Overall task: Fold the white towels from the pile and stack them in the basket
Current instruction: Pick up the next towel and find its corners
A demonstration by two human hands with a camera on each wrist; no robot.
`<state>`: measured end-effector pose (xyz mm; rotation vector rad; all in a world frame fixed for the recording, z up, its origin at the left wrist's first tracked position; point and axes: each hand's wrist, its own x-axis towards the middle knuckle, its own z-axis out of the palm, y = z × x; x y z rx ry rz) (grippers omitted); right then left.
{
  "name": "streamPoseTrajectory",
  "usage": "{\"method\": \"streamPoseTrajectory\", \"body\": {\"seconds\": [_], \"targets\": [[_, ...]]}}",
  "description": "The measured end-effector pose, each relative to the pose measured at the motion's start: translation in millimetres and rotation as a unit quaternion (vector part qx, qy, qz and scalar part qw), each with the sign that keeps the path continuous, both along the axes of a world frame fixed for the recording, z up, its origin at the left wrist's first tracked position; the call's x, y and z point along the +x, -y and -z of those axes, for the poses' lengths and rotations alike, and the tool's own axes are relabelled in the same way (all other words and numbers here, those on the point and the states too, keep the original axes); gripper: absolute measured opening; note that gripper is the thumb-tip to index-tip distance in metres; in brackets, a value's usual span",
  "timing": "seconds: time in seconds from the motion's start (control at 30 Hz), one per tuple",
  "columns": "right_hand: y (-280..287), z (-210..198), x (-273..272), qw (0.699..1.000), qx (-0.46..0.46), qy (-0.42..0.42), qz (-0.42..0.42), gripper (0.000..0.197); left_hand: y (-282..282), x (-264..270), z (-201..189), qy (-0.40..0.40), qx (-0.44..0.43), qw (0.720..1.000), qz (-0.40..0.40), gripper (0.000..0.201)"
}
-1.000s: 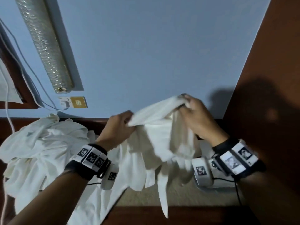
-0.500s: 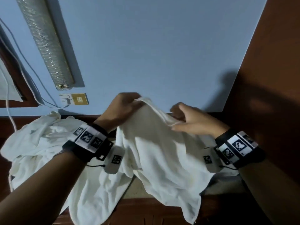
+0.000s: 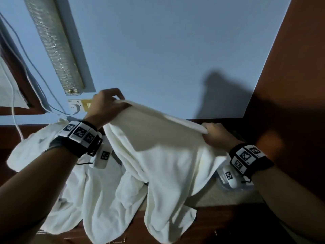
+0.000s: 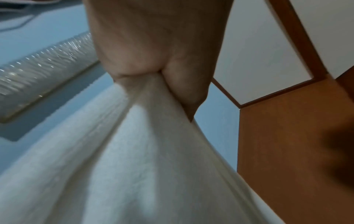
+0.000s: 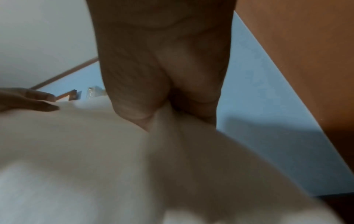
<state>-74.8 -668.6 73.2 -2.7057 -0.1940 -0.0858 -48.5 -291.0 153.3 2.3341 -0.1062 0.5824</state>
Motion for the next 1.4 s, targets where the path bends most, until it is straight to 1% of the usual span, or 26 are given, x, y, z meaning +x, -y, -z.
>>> {"method": "streamPoseTrajectory", "body": {"seconds": [0.07, 0.13, 0.23, 0.3, 0.37, 0.4, 0.5, 0.53, 0.6, 0.63, 0.67, 0.73, 0.77, 0.8, 0.87, 0.93, 1.0, 1.07, 1.1, 1.13, 1.2, 1.23, 1.3, 1.33, 1.37, 1.4], "targets": [[13, 1, 3, 1.0, 0.003, 0.014, 0.006, 0.014, -15, 5, 4, -0.001, 0.003, 1.0, -0.017, 0.021], [25, -1, 7, 0.999, -0.012, 0.037, 0.006, 0.013, -28, 9, 4, 0.003, 0.0, 1.0, -0.029, 0.022], [40, -19, 9, 0.999, -0.008, 0.033, -0.006, 0.019, -40, 14, 4, 0.001, 0.0, 0.999, -0.04, 0.023], [52, -31, 13, 0.998, -0.001, 0.059, -0.003, 0.027, -44, 16, 6, 0.0, 0.0, 0.999, -0.043, 0.023], [66, -40, 15, 0.994, 0.085, 0.075, 0.005, 0.035, -48, 18, 8, 0.001, -0.005, 0.999, -0.047, 0.022], [70, -42, 16, 0.988, 0.138, 0.072, 0.01, 0.035, -50, 19, 8, 0.001, -0.008, 0.999, -0.048, 0.023], [74, -50, 16, 0.968, 0.244, 0.053, 0.023, 0.023, -51, 20, 8, -0.004, -0.001, 0.999, -0.047, 0.026], [74, -52, 16, 0.955, 0.29, 0.049, 0.035, 0.022, -50, 20, 8, -0.005, -0.001, 0.999, -0.045, 0.026], [74, -55, 18, 0.916, 0.395, 0.038, 0.06, 0.025, -47, 22, 9, -0.007, 0.004, 0.999, -0.038, 0.024], [74, -58, 19, 0.898, 0.433, 0.034, 0.066, 0.025, -47, 23, 10, -0.009, 0.016, 0.999, -0.033, 0.021], [75, -60, 21, 0.886, 0.457, 0.034, 0.07, 0.024, -46, 23, 12, -0.011, 0.036, 0.999, -0.027, 0.016], [75, -63, 22, 0.875, 0.477, 0.038, 0.073, 0.021, -46, 22, 16, -0.018, 0.083, 0.996, -0.025, 0.005], [74, -65, 21, 0.871, 0.483, 0.038, 0.077, 0.021, -46, 22, 19, -0.02, 0.091, 0.995, -0.028, 0.006], [75, -64, 25, 0.869, 0.486, 0.041, 0.083, 0.021, -46, 22, 22, -0.025, 0.079, 0.996, -0.034, 0.009], [75, -63, 29, 0.867, 0.487, 0.049, 0.098, 0.02, -45, 21, 25, -0.044, 0.022, 0.998, -0.043, 0.011], [74, -60, 35, 0.869, 0.474, 0.071, 0.119, 0.02, -38, 19, 26, -0.054, -0.025, 0.998, -0.037, 0.018], [66, -57, 35, 0.877, 0.455, 0.094, 0.12, 0.013, -24, 14, 23, -0.056, -0.05, 0.997, -0.015, 0.027], [50, -57, 30, 0.888, 0.441, 0.099, 0.079, 0.02, -3, 4, 15, -0.045, -0.053, 0.997, 0.014, 0.03], [40, -58, 26, 0.895, 0.43, 0.104, 0.058, 0.02, 9, -2, 10, -0.04, -0.049, 0.997, 0.036, 0.03], [30, -58, 24, 0.899, 0.422, 0.112, 0.033, 0.015, 21, -8, 5, -0.035, -0.048, 0.996, 0.063, 0.03], [2, -64, 10, 0.916, 0.387, 0.106, -0.028, 0.005, 48, -21, -6, -0.033, -0.071, 0.988, 0.13, 0.028], [-13, -68, 3, 0.929, 0.353, 0.092, -0.067, 0.016, 61, -27, -10, -0.039, -0.086, 0.982, 0.164, 0.025], [-43, -73, -15, 0.959, 0.248, 0.06, -0.125, 0.04, 85, -39, -18, -0.058, -0.091, 0.969, 0.223, 0.019], [-56, -73, -22, 0.971, 0.186, 0.047, -0.143, 0.042, 92, -44, -21, -0.065, -0.09, 0.963, 0.246, 0.013], [-65, -74, -29, 0.977, 0.142, 0.045, -0.153, 0.042, 97, -48, -24, -0.071, -0.089, 0.957, 0.265, 0.006], [-70, -74, -33, 0.977, 0.13, 0.059, -0.158, 0.044, 96, -50, -25, -0.081, -0.085, 0.953, 0.279, 0.008]]}}
